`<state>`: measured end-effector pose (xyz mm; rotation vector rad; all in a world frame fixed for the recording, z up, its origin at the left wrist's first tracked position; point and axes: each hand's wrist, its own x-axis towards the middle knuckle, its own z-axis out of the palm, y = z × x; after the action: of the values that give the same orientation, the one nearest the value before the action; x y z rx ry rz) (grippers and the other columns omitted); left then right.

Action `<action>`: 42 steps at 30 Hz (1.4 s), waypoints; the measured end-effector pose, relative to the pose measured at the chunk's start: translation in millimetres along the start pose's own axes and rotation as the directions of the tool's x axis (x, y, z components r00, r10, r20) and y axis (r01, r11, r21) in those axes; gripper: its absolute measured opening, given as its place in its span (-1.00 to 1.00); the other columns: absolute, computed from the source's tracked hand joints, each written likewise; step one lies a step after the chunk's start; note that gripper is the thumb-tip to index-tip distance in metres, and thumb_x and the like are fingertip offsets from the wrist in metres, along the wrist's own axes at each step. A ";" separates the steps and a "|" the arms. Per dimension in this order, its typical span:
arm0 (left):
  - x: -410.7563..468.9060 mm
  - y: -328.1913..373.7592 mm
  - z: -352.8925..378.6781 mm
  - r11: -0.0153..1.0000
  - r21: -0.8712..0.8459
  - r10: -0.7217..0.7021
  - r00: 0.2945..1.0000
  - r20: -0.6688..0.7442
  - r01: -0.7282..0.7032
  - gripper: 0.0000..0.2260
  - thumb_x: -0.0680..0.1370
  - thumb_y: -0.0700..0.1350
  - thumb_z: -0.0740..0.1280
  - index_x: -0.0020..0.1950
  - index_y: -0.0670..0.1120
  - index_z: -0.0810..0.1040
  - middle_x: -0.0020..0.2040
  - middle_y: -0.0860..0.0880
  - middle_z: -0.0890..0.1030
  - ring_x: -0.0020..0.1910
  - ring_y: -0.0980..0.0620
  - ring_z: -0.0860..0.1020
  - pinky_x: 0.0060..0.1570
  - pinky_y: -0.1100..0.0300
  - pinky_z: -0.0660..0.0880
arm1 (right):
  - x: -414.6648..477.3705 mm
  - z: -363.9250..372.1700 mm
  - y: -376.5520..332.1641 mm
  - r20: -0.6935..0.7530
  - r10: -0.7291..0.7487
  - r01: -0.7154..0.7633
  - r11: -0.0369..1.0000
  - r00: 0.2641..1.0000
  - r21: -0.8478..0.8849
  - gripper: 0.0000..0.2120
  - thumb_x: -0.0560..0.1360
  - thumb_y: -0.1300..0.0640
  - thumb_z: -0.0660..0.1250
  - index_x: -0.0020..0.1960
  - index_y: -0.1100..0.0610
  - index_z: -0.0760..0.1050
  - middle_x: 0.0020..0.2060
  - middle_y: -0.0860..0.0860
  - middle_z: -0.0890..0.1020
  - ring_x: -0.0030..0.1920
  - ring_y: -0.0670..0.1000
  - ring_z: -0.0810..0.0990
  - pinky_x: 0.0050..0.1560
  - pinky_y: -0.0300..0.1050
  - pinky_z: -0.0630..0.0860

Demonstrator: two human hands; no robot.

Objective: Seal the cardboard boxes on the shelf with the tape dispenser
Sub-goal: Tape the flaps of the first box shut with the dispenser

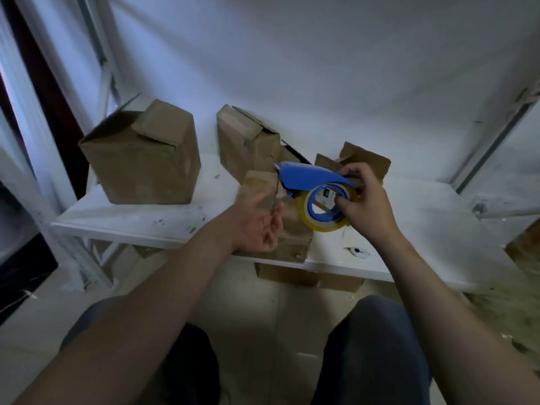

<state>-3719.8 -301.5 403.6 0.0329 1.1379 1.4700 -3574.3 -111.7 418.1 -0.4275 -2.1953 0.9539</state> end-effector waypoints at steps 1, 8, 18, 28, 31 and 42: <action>-2.9 -3.1 -1.2 1.000 -0.010 0.003 1.000 0.000 -0.003 -0.62 0.43 0.24 0.40 0.14 0.06 0.55 -0.23 0.14 0.52 -0.30 0.18 0.45 -0.24 0.26 0.26 | -3.5 2.8 -1.4 0.002 -0.003 0.003 1.000 1.000 -0.005 -0.52 0.40 0.39 0.46 0.12 -0.06 0.42 0.00 -0.31 0.50 0.08 -0.27 0.52 0.05 -0.21 0.58; -15.9 -13.6 -15.6 0.974 0.192 0.158 0.964 -0.215 -0.117 -0.78 0.57 0.03 0.39 -0.24 -0.01 0.62 -0.35 0.09 0.54 -0.33 0.17 0.43 -0.26 0.27 0.26 | -21.0 12.9 -2.2 0.003 -0.030 0.031 0.998 1.000 -0.051 -0.46 0.40 0.38 0.46 0.16 -0.11 0.37 0.11 -0.09 0.51 0.11 -0.01 0.56 0.03 0.07 0.64; -16.7 11.8 -28.5 0.709 0.673 0.495 0.828 -0.264 -0.209 -0.83 0.55 -0.01 0.41 -0.17 -0.07 0.63 -0.26 -0.04 0.57 -0.27 0.04 0.45 -0.19 0.11 0.39 | -21.4 10.1 16.8 0.220 -0.208 0.226 0.972 0.953 -0.058 -0.24 0.48 0.37 0.35 0.54 -0.17 0.24 0.31 -0.10 0.47 0.28 -0.10 0.48 0.29 -0.11 0.50; 9.7 16.4 -58.5 0.584 0.794 0.536 0.814 -0.222 -0.168 -0.79 0.57 0.06 0.40 -0.04 -0.07 0.67 -0.13 -0.01 0.65 -0.11 0.02 0.55 -0.10 0.14 0.46 | -10.0 6.2 63.4 0.261 -0.243 0.285 0.948 0.934 -0.139 -0.22 0.50 0.37 0.38 0.50 -0.29 0.29 0.12 0.03 0.41 0.13 -0.04 0.39 0.20 -0.10 0.43; 15.2 16.8 -66.1 0.529 0.834 0.542 0.819 -0.189 -0.158 -0.79 0.59 0.05 0.38 -0.01 -0.08 0.66 -0.10 0.00 0.64 -0.08 0.02 0.55 -0.14 0.18 0.46 | -12.9 1.8 77.2 0.266 -0.247 0.295 0.942 0.932 -0.158 -0.19 0.48 0.37 0.41 0.50 -0.31 0.28 0.13 0.04 0.41 0.13 -0.02 0.40 0.20 -0.10 0.45; 30.5 14.7 -87.3 0.385 0.900 0.637 0.764 -0.097 -0.207 -0.86 0.60 -0.06 0.38 -0.08 -0.09 0.67 -0.25 0.13 0.61 -0.32 0.24 0.54 -0.37 0.45 0.38 | -25.0 16.5 96.0 0.235 -0.302 0.352 0.911 0.924 -0.216 -0.26 0.48 0.29 0.48 0.51 -0.19 0.31 0.13 0.05 0.42 0.09 -0.08 0.38 0.11 -0.33 0.41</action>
<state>-3792.2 -327.9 350.4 0.8195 2.3254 1.2013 -3566.1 -68.6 327.6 -0.0700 -2.4809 0.5505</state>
